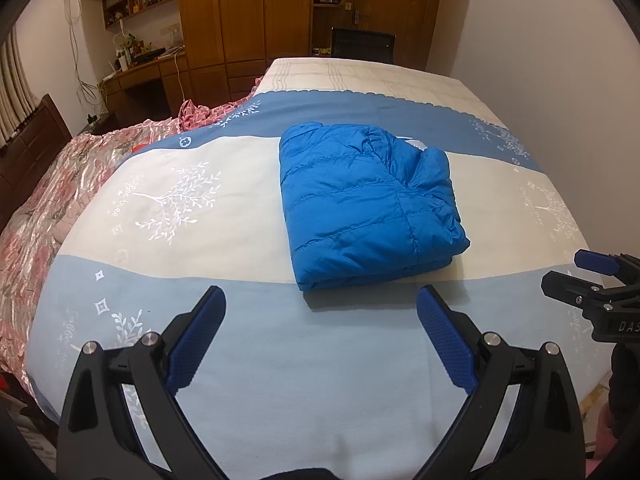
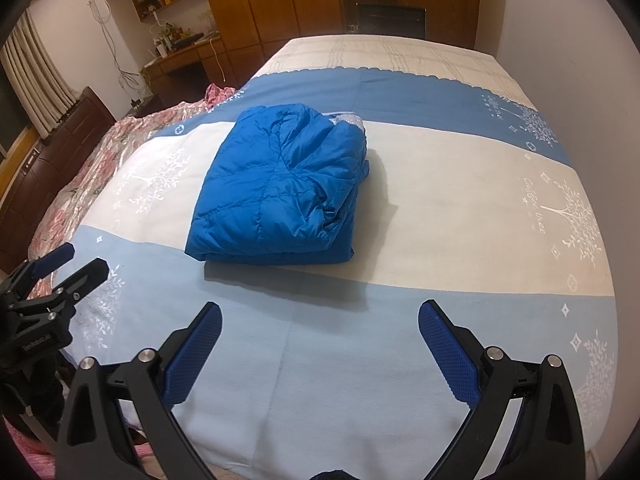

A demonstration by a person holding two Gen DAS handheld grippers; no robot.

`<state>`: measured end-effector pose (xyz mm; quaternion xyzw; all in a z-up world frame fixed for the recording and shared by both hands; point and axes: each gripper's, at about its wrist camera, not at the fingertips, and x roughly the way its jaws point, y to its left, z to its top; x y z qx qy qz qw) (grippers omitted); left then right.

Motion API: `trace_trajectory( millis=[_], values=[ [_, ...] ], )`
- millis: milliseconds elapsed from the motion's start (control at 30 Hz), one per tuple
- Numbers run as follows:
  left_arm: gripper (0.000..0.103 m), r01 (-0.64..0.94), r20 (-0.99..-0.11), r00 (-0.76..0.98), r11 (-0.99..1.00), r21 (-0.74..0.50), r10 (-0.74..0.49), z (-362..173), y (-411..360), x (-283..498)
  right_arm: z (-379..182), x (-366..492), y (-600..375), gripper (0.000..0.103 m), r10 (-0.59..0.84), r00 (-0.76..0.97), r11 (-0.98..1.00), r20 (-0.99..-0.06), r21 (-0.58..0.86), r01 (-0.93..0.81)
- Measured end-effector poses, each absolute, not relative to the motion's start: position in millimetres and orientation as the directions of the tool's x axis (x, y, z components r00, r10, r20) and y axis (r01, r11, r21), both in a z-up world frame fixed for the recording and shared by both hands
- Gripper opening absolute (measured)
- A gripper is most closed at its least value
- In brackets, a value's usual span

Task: Fold large clothes

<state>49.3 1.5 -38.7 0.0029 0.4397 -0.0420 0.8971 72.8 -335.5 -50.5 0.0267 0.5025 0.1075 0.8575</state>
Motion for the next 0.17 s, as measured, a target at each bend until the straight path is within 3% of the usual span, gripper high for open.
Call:
trace_trajectory(
  millis=[167],
  values=[
    [0.096,0.079,-0.791,0.607,0.996,-0.030,-0.072,-39.1,1.7,49.7,-50.4,73.2,-336.1,0.099,0.212,0.471,0.975,-0.856,0.155,-0.158]
  ],
)
